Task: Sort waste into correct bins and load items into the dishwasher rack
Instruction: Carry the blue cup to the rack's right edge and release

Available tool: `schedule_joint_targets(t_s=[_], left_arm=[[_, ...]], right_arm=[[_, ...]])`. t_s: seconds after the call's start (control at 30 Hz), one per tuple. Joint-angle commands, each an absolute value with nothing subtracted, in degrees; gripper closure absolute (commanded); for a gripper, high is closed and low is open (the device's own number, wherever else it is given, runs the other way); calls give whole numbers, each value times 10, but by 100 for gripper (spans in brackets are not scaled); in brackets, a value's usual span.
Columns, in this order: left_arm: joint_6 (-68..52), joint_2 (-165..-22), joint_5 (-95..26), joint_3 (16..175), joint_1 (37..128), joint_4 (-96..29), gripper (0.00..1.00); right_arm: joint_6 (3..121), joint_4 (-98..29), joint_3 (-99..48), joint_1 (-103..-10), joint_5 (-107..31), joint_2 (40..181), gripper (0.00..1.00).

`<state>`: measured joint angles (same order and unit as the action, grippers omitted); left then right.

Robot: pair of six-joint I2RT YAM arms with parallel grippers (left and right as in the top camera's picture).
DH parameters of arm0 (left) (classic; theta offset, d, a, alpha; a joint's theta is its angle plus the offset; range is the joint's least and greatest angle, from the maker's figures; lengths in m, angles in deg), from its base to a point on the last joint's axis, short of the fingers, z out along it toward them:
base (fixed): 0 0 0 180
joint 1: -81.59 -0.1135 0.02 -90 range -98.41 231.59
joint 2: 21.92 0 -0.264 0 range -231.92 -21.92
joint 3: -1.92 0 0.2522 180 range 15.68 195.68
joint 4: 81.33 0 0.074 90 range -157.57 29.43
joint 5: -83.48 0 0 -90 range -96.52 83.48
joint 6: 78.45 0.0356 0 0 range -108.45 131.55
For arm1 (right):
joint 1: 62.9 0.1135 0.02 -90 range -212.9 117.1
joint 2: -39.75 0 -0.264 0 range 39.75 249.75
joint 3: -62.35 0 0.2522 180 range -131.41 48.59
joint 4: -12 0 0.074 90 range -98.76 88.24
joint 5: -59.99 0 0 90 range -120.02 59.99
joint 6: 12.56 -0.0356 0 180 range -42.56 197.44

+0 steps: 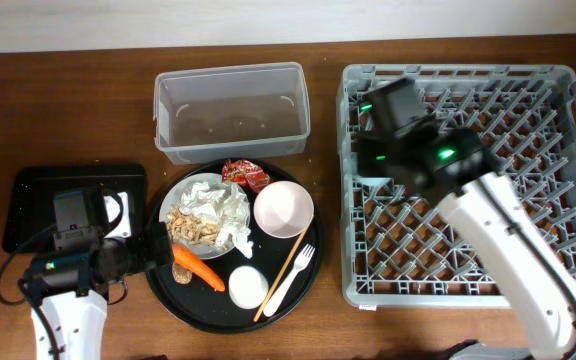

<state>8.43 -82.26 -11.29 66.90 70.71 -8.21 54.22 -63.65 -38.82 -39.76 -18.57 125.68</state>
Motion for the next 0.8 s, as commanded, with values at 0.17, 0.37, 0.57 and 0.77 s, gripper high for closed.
schedule_joint_targets(t_s=[0.17,0.37,0.57,0.77], left_arm=[[77,-822,-123,678,705,-79,1],[77,-822,-123,678,705,-78,1],[77,-822,-123,678,705,-78,1],[77,-822,-123,678,705,-78,1]], right_arm=[[549,-672,-392,-771,-189,1241,43],[561,-610,-391,-964,-191,1250,43],[566,-616,-388,-1027,-190,1333,43],[566,-613,-387,-1027,-193,1385,43]])
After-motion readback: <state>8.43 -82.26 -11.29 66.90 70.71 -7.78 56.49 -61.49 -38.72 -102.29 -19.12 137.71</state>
